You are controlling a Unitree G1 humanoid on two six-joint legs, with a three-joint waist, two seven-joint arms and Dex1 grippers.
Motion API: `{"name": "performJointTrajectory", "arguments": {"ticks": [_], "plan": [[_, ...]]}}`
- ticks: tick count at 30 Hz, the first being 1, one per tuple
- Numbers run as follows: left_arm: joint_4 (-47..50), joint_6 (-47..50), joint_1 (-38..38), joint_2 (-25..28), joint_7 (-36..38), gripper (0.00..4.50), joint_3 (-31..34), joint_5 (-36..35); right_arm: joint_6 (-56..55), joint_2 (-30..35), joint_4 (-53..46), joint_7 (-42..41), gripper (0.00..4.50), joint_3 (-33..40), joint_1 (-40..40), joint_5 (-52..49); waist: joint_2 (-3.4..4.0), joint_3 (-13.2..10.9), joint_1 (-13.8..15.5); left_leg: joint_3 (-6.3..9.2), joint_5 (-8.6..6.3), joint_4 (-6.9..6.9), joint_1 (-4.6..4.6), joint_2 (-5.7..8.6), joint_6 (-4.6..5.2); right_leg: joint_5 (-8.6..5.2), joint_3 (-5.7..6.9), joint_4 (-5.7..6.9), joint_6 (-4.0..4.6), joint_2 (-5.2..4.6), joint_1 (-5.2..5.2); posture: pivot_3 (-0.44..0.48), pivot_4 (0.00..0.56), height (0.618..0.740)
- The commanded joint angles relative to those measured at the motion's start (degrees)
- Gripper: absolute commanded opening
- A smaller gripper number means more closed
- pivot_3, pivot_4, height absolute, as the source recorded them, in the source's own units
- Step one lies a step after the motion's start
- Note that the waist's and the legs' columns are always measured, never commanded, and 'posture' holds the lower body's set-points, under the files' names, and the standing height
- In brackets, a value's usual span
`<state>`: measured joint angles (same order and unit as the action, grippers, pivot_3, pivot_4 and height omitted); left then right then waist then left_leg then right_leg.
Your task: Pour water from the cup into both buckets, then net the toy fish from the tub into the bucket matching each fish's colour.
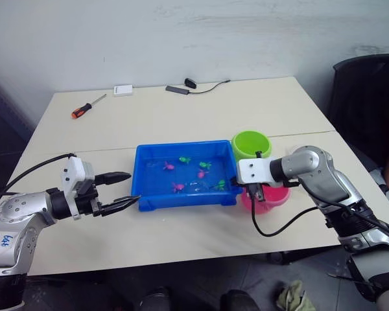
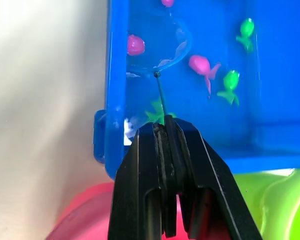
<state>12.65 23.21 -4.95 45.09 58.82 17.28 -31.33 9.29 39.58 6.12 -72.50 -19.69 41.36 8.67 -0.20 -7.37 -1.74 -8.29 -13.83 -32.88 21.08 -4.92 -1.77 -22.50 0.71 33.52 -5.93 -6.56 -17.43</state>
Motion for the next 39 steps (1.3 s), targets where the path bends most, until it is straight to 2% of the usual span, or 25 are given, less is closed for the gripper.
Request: {"name": "performJointTrajectory", "arguments": {"ticks": [1,14,24,32,39], "plan": [[0.86,-0.35,-0.99,1.01,0.05,3.67,1.32,-0.91,4.75,0.83,-2.86,-1.43,0.00,2.21,1.63,-2.58,0.00,0.00,0.01,0.00,0.00,0.00,0.00,0.00,0.00,0.00,0.00,0.00,0.00,0.00,-0.01,0.000,0.150,0.733],[0.32,-0.31,-3.02,0.63,0.95,3.67,-0.30,-0.73,13.91,0.79,-3.22,1.08,0.00,4.83,3.78,-6.43,0.00,0.00,0.00,-0.06,-0.03,0.01,0.00,0.00,-0.01,0.00,0.15,-0.01,0.00,0.01,-0.03,0.000,0.150,0.733],[-0.22,-0.40,-4.24,0.46,1.15,3.67,-1.27,-0.71,15.19,2.52,-4.16,1.91,0.00,4.82,1.57,-7.51,0.01,0.00,-0.04,-0.12,-0.05,0.02,0.02,0.00,0.04,0.01,0.16,-0.03,-0.01,0.01,-0.02,0.000,0.150,0.733],[-0.60,-0.56,-5.84,-0.13,1.88,3.67,-1.88,-1.59,20.93,3.46,-6.01,2.27,0.00,10.87,1.11,-14.88,0.02,-0.01,0.11,-0.09,-0.10,0.02,0.02,0.01,-0.03,0.00,0.17,-0.10,0.00,0.00,-0.05,0.000,0.150,0.733],[-4.21,-1.35,-10.07,-1.43,3.25,3.67,-3.38,-1.44,30.28,5.52,-13.68,3.02,0.00,16.94,-2.07,-23.17,0.02,0.00,0.22,-0.09,-0.08,0.03,0.05,0.01,0.04,0.01,0.17,-0.08,-0.01,0.01,-0.03,0.000,0.150,0.733]]}}
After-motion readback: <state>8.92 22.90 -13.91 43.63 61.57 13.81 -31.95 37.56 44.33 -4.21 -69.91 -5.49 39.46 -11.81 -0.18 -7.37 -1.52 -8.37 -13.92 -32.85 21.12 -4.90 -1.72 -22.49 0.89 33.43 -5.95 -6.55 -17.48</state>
